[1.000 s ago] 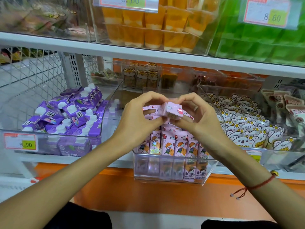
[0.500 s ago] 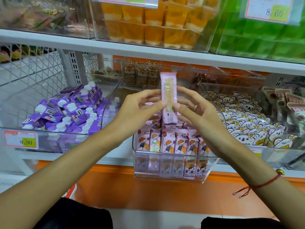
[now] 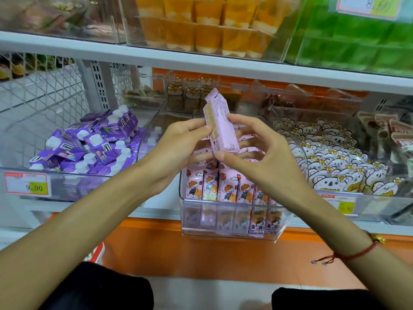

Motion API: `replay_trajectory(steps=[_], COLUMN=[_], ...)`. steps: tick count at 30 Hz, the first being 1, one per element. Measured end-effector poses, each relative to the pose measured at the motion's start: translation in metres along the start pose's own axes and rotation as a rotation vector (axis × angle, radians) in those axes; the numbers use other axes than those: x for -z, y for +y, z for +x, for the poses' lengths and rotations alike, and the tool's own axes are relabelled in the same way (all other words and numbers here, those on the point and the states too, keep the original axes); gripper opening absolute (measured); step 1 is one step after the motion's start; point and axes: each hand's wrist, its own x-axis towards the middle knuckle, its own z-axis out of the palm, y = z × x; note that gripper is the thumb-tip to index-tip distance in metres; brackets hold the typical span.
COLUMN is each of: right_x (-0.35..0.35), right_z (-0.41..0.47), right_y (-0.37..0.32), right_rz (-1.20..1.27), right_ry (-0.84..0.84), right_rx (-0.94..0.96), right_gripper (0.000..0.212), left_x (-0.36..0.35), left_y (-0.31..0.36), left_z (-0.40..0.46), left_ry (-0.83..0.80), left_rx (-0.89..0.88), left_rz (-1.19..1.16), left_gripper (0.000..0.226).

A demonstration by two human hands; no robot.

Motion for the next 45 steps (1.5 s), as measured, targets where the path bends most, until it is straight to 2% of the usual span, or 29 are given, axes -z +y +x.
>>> replay_trajectory(steps=[5,8,11,13,14,17,20,25,30,33,35,37,39,42,45], right_x=[-0.001,-0.001,0.003,0.008,0.01,0.012,0.013,0.006,0.003,-0.001,-0.003,-0.008,-0.014,-0.022,-0.028], right_z=[-0.002,-0.002,0.004,0.008,0.009,0.009,0.009,0.007,0.007,0.011,0.013,0.017,0.021,0.028,0.032], right_y=[0.001,0.002,0.0,0.0,0.001,0.006,0.011,0.013,0.016,0.023,0.031,0.038,0.043,0.05,0.055], right_rz=[-0.069,-0.047,0.267,0.505,0.579,0.68,0.679,0.305,0.227,0.098,-0.203,-0.558,-0.806,-1.083,-1.208], right_ry=[0.02,0.045,0.033,-0.048,-0.09,-0.197,-0.206,-0.059,0.009,-0.001,-0.064,-0.174,-0.28,-0.381,-0.454], right_rx=[0.048,0.064,-0.117,-0.292,-0.347,-0.409,-0.406,-0.209,-0.152,-0.132,-0.065,0.08,0.194,0.256,0.268], right_gripper=[0.06,0.05,0.027,0.024,0.027,0.034,0.034,0.045,0.032,0.035,0.038,0.027,0.024,0.041,0.052], left_x=[0.0,-0.001,0.0,0.002,0.003,0.004,0.003,0.003,0.006,0.012,0.019,0.027,0.032,0.036,0.036], left_y=[0.0,0.002,0.002,0.003,0.004,0.005,0.005,0.003,0.001,0.002,0.003,0.002,-0.001,-0.004,-0.006], left_z=[0.0,-0.003,-0.002,0.0,0.001,-0.001,-0.003,-0.005,-0.003,-0.001,0.0,0.0,0.0,0.001,0.003], left_ry=[-0.003,-0.013,0.01,0.03,0.017,-0.063,-0.054,0.127,0.093,0.14,0.255,0.364,0.432,0.44,0.404], left_rx=[-0.02,-0.031,-0.083,-0.121,-0.126,-0.155,-0.211,-0.289,-0.308,-0.373,-0.436,-0.473,-0.472,-0.45,-0.455], left_rz=[-0.044,-0.096,-0.059,-0.052,-0.063,-0.032,0.035,0.089,0.156,0.231,0.284,0.311,0.296,0.261,0.275], left_gripper=[0.032,0.039,0.062,0.076,0.077,0.055,0.042,0.031,0.028,0.027,0.027,0.027,0.026,0.022,0.019])
